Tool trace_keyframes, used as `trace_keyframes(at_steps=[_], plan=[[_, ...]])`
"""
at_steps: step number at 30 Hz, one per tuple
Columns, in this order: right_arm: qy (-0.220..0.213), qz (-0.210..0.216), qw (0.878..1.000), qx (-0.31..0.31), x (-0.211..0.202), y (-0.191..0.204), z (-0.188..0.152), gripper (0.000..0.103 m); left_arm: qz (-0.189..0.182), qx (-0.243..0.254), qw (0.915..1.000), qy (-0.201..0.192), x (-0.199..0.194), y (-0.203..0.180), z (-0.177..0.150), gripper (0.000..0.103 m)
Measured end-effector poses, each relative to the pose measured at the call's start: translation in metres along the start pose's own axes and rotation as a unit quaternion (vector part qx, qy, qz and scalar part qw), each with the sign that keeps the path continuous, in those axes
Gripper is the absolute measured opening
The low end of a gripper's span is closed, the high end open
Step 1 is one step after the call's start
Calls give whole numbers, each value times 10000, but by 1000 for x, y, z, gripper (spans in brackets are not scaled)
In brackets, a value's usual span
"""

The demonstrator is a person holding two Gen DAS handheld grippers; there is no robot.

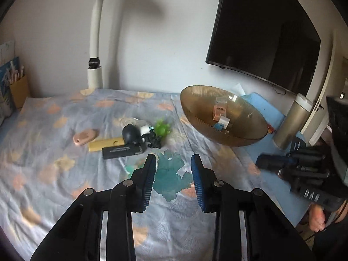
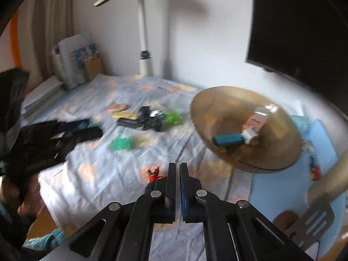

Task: Organize rigid objects
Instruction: 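Carry figurine and teal toy over the golden bowl and open both tools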

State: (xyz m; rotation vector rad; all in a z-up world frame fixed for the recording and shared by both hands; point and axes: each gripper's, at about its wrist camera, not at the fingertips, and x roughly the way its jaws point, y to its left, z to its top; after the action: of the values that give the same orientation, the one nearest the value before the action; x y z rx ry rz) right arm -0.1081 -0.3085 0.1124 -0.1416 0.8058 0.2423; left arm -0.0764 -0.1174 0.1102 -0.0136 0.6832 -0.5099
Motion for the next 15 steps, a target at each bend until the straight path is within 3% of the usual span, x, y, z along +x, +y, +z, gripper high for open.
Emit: trace_keyframes(at_steps=[1, 3, 4, 5, 7, 9, 13, 15], plan=[[85, 73, 9999, -25, 3, 0, -2, 8, 14, 14, 10000, 36, 2, 1, -2, 30], [173, 180, 9997, 34, 11, 1, -9, 38, 52, 2, 9999, 152, 8, 3, -6, 30], [232, 284, 9993, 82, 17, 4, -16, 64, 62, -37, 9997, 221, 12, 5, -9, 30], [248, 317, 9991, 107, 22, 8, -22, 67, 55, -92, 9995, 299, 15, 8, -13, 30], [403, 530, 9977, 109, 41, 16, -30, 67, 58, -190, 9989, 415, 20, 13, -17, 30], [587, 420, 9974, 89, 61, 23, -34, 63, 81, -223, 9987, 456, 21, 16, -20, 30], [975, 222, 9950, -45, 95, 29, -37, 33, 136, -257, 9985, 460, 21, 23, -17, 30], [970, 185, 9950, -116, 92, 29, -34, 33, 137, -229, 9988, 405, 20, 23, -9, 30]])
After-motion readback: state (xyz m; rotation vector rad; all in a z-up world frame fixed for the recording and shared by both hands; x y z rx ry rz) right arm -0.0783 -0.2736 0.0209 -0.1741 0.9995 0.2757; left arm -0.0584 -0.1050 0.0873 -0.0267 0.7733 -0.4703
